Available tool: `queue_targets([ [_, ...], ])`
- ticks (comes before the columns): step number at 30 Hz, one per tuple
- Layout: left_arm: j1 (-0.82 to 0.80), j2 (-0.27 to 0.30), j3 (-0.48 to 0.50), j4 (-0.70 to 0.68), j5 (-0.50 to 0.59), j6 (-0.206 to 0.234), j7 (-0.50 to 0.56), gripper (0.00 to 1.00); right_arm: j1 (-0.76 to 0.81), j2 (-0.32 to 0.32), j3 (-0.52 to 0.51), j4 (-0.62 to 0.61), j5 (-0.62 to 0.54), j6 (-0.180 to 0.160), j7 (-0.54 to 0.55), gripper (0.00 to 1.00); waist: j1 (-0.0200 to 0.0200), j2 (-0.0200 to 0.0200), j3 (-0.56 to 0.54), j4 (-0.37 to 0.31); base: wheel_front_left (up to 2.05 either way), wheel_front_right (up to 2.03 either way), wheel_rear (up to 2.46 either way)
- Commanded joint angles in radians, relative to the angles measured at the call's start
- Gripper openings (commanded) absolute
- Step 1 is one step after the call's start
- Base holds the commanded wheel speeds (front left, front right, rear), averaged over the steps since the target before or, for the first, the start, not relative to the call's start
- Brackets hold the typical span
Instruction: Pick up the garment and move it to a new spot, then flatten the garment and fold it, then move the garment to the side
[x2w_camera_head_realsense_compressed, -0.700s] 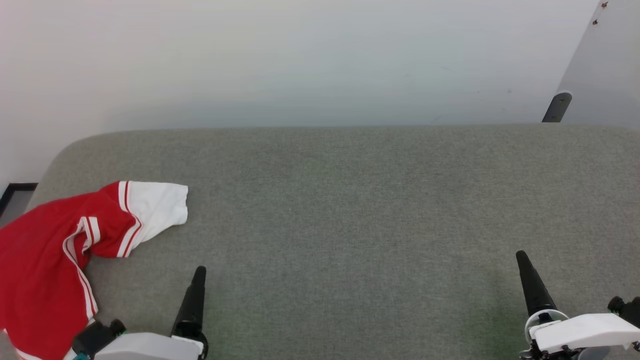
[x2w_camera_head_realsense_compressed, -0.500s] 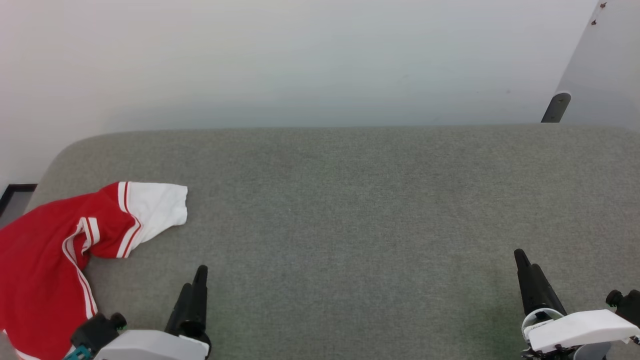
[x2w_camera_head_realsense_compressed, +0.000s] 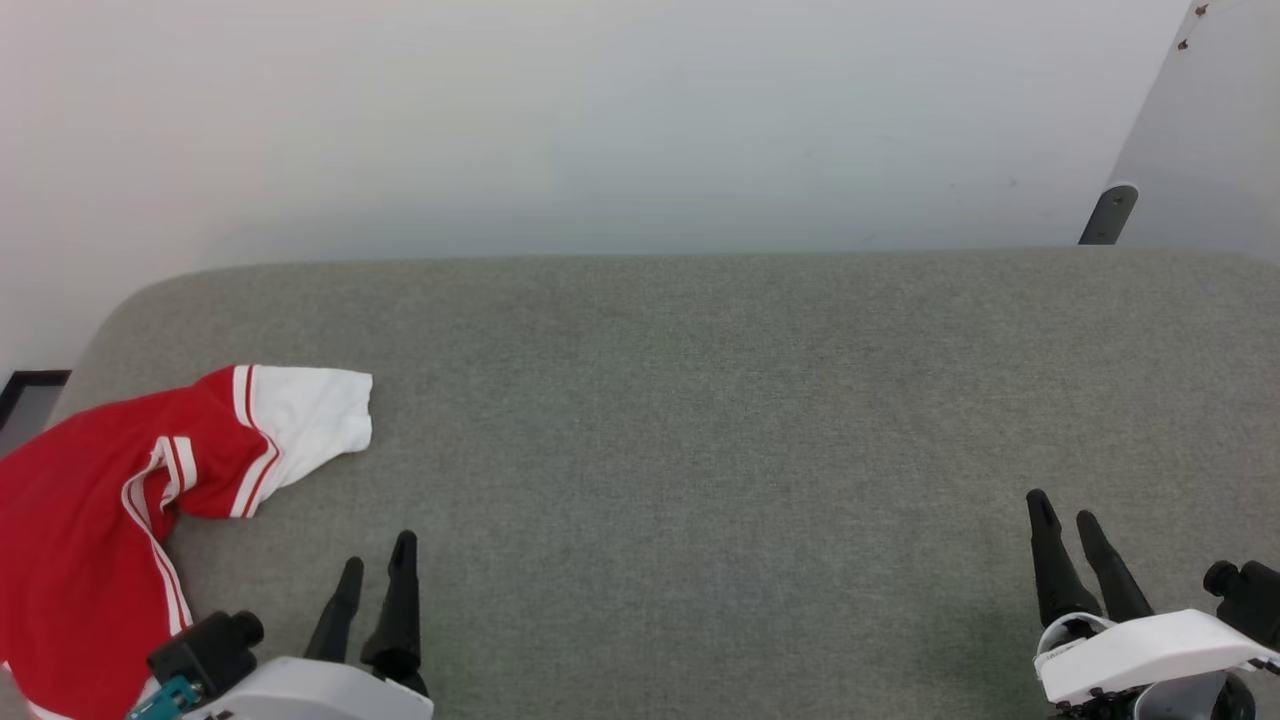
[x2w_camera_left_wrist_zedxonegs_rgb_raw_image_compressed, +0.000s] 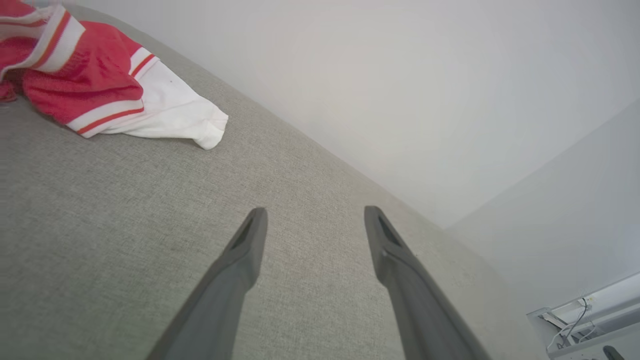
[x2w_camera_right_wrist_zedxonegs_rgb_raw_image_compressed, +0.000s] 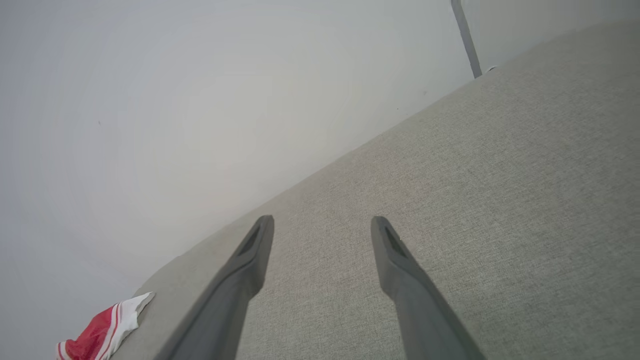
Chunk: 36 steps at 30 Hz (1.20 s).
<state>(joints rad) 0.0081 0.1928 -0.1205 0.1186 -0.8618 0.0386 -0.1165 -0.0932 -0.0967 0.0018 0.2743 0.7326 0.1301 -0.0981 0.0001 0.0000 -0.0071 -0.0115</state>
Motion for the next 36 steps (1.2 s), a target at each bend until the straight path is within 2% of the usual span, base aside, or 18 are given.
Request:
queue_targets([
  [1, 0.003, 0.008, -0.003, -0.015, 0.039, 0.007, -0.012, 1.0, -0.022, -0.003, -0.007, -0.016, -0.045, 0.001, -0.012, 1.0, 0.0, 0.0, 0.0, 0.0, 0.0, 0.0, 0.0],
  [23, 0.03, 0.033, -0.003, -0.057, 0.291, 0.011, -0.066, 1.0, -0.017, 0.004, -0.021, -0.047, -0.277, 0.001, -0.048, 1.0, 0.0, 0.0, -0.006, 0.002, 0.0, 0.0, 0.0],
  [36, 0.047, 0.035, 0.002, -0.076, 0.421, -0.016, -0.096, 1.0, -0.007, -0.011, -0.021, -0.059, -0.382, 0.001, -0.064, 1.0, 0.0, 0.0, -0.018, 0.0, 0.0, 0.0, 0.0],
])
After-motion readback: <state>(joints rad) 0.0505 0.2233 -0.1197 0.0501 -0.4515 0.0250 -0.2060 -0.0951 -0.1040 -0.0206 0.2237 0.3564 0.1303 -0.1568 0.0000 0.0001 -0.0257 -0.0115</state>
